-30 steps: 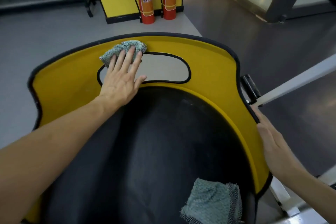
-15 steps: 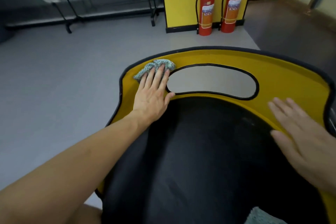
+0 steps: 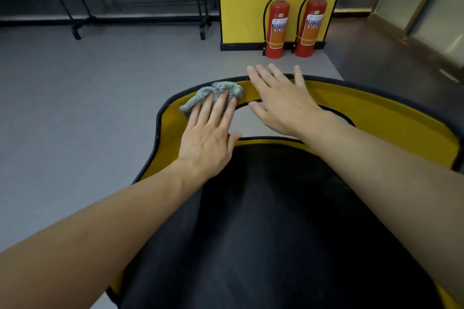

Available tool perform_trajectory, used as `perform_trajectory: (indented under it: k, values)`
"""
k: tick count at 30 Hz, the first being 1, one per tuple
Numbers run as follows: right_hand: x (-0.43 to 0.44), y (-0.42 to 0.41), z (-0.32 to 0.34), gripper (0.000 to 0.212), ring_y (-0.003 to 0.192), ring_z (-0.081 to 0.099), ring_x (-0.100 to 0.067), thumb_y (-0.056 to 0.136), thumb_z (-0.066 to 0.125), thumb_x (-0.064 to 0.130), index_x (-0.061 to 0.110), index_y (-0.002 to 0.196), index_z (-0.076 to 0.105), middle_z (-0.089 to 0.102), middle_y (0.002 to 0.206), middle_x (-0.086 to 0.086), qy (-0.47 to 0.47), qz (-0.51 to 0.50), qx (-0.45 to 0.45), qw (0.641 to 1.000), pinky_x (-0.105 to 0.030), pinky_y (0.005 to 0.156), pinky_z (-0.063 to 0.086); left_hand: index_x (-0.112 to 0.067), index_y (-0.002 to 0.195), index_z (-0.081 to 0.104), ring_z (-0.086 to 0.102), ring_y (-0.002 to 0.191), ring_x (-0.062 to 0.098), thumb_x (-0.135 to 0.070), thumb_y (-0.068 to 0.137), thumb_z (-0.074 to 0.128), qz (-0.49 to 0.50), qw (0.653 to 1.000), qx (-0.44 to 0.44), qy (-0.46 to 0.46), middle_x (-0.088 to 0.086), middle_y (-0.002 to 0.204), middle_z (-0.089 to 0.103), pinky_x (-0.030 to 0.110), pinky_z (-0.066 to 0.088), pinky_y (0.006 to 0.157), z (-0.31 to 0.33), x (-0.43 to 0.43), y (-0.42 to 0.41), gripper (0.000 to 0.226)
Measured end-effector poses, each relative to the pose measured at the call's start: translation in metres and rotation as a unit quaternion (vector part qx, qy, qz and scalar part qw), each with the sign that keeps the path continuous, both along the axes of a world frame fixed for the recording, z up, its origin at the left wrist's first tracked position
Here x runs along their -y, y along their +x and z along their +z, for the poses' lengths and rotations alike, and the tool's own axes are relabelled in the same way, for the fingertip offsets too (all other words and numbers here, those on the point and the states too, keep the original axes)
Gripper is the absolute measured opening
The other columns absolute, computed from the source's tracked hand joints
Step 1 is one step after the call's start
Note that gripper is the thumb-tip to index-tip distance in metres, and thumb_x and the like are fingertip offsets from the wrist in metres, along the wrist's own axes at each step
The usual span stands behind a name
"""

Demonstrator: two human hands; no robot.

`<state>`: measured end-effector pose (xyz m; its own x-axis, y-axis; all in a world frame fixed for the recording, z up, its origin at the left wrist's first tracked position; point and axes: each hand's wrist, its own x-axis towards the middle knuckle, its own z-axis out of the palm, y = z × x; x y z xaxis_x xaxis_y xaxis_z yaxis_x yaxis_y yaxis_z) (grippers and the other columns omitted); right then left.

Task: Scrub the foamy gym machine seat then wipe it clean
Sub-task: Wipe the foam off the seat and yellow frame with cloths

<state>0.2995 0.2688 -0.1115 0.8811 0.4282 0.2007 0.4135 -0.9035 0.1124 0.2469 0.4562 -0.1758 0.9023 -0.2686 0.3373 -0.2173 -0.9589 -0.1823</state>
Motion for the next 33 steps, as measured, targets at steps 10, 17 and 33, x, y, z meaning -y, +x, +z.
perform_trajectory:
  k: [10,17,33]
  values:
    - [0.037,0.006,-0.015,0.073,0.146,0.03,-0.03,0.1,0.05,0.035,0.024,0.162,0.013,0.034,0.16,-0.009,-0.011,-0.002,0.078,0.997,-0.053,0.123,0.019,-0.01,0.161,-0.004,-0.011,0.155,0.034,-0.048,0.105,0.027,-0.071,0.99,0.046,0.111,0.012,0.169,-0.011,0.049,0.0,0.126,0.008,0.014,0.032,0.074]
    - [0.034,0.004,-0.02,0.075,0.149,0.025,-0.032,0.098,0.05,0.031,0.023,0.162,0.011,0.028,0.163,-0.011,0.002,-0.012,0.084,0.996,-0.056,0.124,0.014,-0.008,0.159,-0.014,-0.015,0.154,0.032,-0.047,0.106,0.016,-0.012,0.98,0.006,0.199,0.012,0.167,-0.018,0.047,-0.005,0.126,-0.004,-0.062,-0.009,0.072]
    - [0.031,0.0,-0.019,0.086,0.155,0.005,-0.037,0.095,0.051,0.034,0.021,0.163,0.0,0.007,0.169,-0.014,-0.017,-0.029,0.056,0.998,-0.059,0.124,0.003,-0.008,0.159,-0.009,-0.015,0.154,0.032,-0.047,0.106,0.013,0.003,0.956,-0.088,0.278,0.012,0.167,-0.017,0.05,-0.005,0.125,-0.008,-0.055,-0.019,0.069]
